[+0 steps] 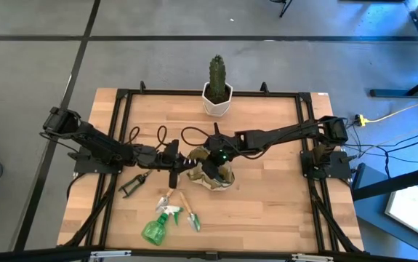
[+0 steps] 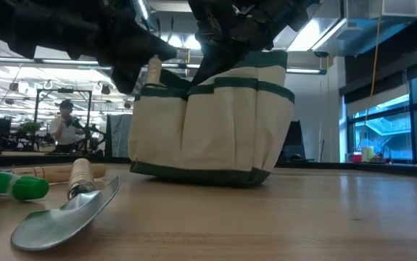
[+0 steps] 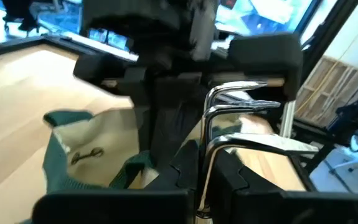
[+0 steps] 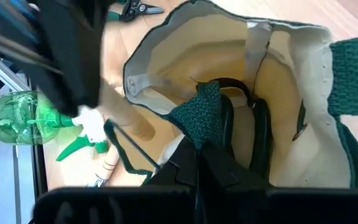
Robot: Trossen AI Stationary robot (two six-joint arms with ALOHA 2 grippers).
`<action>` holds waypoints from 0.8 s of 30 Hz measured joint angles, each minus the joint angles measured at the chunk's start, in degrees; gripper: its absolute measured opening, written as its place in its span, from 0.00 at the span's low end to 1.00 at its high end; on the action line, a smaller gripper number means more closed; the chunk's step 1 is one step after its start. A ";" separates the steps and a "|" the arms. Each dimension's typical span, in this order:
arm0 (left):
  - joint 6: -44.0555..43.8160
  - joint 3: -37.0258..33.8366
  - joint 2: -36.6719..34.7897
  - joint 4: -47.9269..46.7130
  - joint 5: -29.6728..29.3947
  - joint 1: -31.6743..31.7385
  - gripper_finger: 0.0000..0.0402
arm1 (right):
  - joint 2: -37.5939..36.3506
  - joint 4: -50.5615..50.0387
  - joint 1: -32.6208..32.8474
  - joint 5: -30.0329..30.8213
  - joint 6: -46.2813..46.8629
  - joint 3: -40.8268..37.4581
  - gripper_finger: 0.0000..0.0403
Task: Pick & Place Garden tools in Gardening bag
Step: Put the brown hand rake into the green gardening bag
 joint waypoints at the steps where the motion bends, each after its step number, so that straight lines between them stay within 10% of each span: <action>1: -0.06 0.00 0.00 -0.45 -0.31 0.00 0.02 | 0.00 0.02 0.00 0.01 0.02 0.00 0.01; 24: -12.94 0.00 0.00 -1.27 3.86 0.76 0.29 | 0.00 -0.02 -0.04 0.10 0.13 0.02 0.01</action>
